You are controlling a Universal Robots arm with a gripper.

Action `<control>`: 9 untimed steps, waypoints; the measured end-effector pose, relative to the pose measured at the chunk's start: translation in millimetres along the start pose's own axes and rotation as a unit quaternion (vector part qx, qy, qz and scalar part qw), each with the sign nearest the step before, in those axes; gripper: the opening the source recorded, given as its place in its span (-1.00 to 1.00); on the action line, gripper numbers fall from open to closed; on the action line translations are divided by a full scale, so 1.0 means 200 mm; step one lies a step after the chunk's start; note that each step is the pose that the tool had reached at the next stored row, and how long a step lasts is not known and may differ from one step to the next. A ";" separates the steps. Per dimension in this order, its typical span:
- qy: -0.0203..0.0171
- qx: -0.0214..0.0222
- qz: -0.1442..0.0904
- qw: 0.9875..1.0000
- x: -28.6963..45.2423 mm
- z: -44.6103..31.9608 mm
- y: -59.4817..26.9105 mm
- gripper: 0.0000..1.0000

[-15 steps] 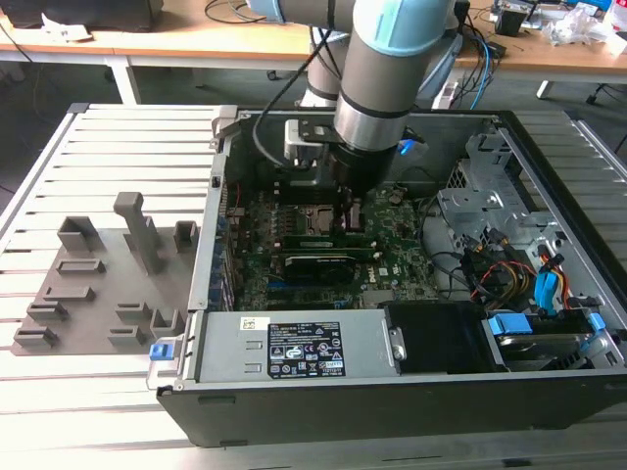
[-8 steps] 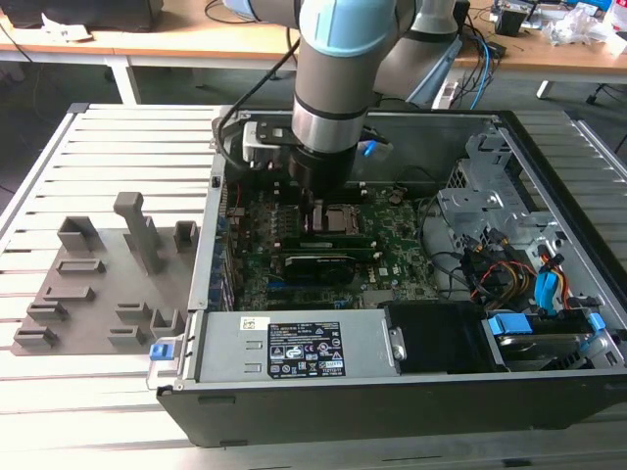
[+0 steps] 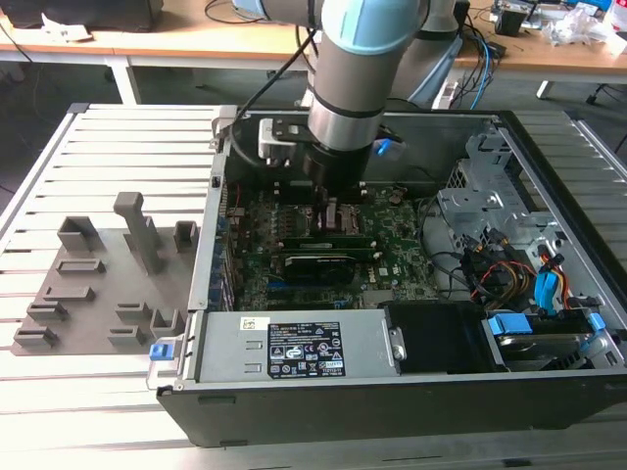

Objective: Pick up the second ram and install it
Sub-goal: 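Press down the second ram until it locks into place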

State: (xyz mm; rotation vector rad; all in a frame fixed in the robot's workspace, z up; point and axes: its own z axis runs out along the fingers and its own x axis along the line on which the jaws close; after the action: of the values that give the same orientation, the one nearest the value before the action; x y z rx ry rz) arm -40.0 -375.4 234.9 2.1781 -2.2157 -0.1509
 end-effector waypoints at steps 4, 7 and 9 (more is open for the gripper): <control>0.000 -0.005 0.000 1.000 -0.002 -0.032 -0.058 -0.79; 0.000 -0.005 0.000 1.000 -0.008 -0.151 -0.047 -0.79; 0.000 -0.005 0.000 1.000 -0.013 -0.257 -0.038 -0.79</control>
State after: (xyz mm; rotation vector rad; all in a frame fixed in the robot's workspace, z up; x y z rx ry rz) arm -27.8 -375.4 285.4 2.1719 -2.2100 -0.1620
